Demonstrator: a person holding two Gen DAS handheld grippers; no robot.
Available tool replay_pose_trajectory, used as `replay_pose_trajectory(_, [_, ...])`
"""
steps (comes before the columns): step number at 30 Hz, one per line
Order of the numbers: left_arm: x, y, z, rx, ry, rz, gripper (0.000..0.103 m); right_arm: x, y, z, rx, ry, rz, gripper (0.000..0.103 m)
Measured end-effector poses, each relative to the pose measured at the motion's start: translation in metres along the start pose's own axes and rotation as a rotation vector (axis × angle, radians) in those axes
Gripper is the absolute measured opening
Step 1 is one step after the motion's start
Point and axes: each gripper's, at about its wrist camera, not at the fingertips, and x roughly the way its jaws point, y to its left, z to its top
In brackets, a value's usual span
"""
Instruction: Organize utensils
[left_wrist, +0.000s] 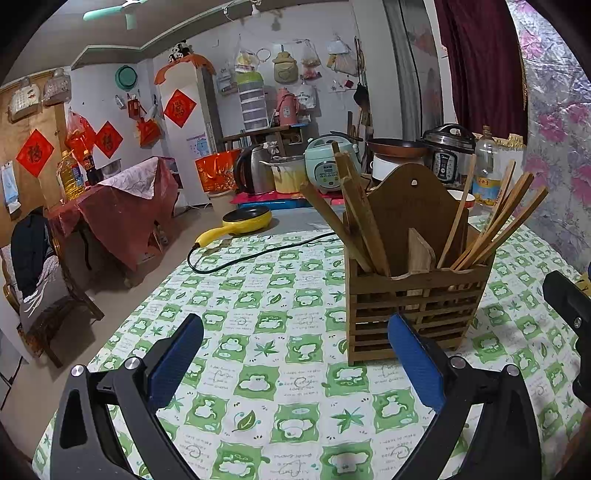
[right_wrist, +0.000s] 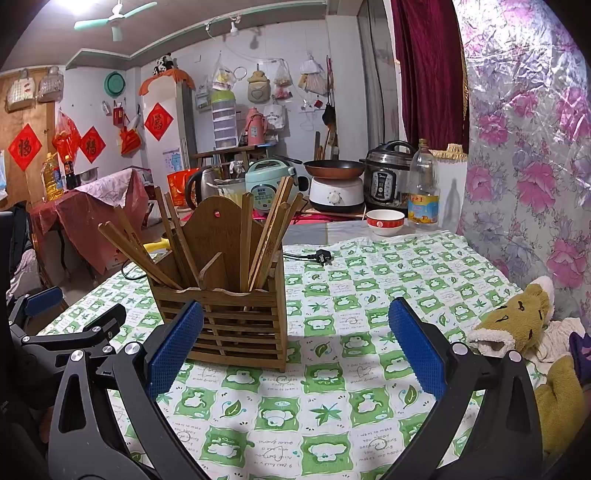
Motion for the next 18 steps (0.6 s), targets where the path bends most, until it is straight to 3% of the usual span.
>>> replay_pose_trajectory(18, [-0.0007, -0.0011, -0.0009, 0.008, -0.007, 0.007, 0.098, 0.0004, -0.0004, -0.0003, 0.001, 0.0, 0.001, 0.097])
